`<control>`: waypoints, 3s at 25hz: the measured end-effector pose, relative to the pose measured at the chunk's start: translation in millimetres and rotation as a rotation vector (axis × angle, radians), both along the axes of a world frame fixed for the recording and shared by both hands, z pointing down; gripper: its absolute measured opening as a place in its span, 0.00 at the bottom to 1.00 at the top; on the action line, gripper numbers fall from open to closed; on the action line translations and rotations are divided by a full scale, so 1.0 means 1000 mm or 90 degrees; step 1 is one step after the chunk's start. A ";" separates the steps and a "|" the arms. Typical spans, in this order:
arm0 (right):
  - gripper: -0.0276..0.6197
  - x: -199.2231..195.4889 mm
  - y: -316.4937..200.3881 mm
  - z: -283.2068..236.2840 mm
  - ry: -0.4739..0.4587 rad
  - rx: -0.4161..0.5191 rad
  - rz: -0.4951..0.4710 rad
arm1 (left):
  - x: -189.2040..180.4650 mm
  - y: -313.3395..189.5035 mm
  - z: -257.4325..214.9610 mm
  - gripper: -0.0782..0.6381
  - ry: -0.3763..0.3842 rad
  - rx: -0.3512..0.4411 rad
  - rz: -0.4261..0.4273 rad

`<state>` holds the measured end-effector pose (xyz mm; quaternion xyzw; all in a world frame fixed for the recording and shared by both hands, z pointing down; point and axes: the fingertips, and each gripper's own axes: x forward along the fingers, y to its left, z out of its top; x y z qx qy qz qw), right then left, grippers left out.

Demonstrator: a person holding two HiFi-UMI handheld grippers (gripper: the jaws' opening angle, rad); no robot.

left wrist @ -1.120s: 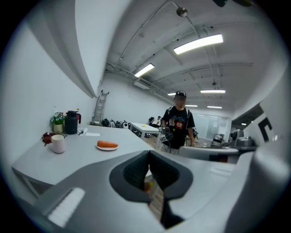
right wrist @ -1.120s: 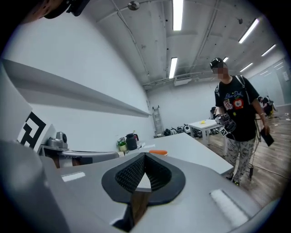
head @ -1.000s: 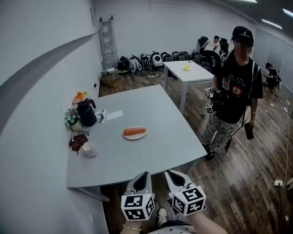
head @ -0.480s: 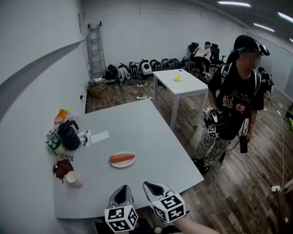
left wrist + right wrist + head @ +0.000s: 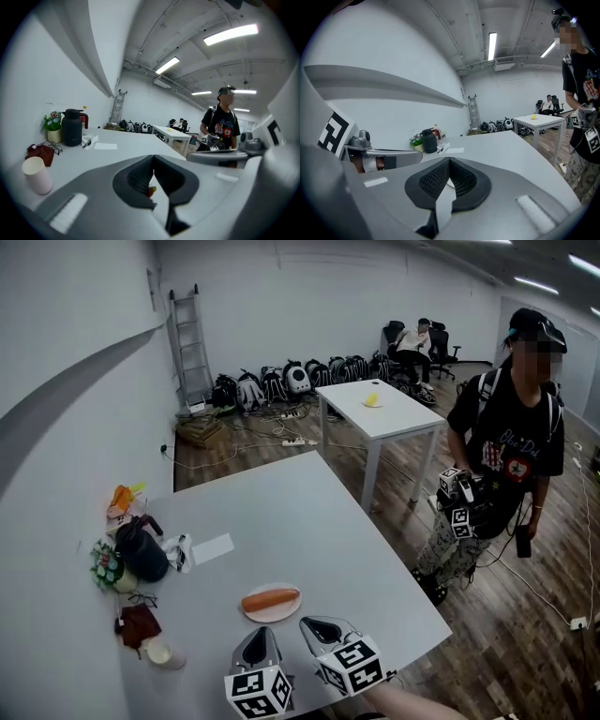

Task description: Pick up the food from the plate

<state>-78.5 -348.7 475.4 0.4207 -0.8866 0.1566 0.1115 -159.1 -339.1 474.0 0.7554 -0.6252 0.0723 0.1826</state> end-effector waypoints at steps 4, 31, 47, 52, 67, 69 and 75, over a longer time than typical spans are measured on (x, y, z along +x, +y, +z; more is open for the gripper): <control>0.04 -0.020 -0.043 0.014 0.017 -0.011 -0.019 | -0.022 -0.038 0.010 0.12 0.003 -0.011 -0.012; 0.37 -0.111 -0.136 0.200 0.616 -0.043 -0.595 | -0.073 -0.092 0.099 0.12 0.035 -0.127 -0.025; 0.37 -0.048 -0.063 0.087 0.150 -0.009 -0.141 | -0.050 -0.027 0.058 0.12 -0.001 -0.073 -0.030; 0.37 -0.016 -0.016 0.057 0.002 -0.042 -0.044 | -0.028 0.010 0.050 0.12 0.005 -0.058 -0.026; 0.37 -0.006 0.048 0.029 -0.037 -0.016 -0.037 | -0.010 0.057 0.029 0.12 -0.011 -0.026 -0.020; 0.37 -0.012 0.049 0.027 -0.042 -0.014 -0.040 | -0.013 0.057 0.027 0.12 -0.016 -0.025 -0.021; 0.37 -0.025 0.048 0.022 -0.037 0.003 -0.058 | -0.020 0.053 0.021 0.12 -0.020 -0.012 -0.031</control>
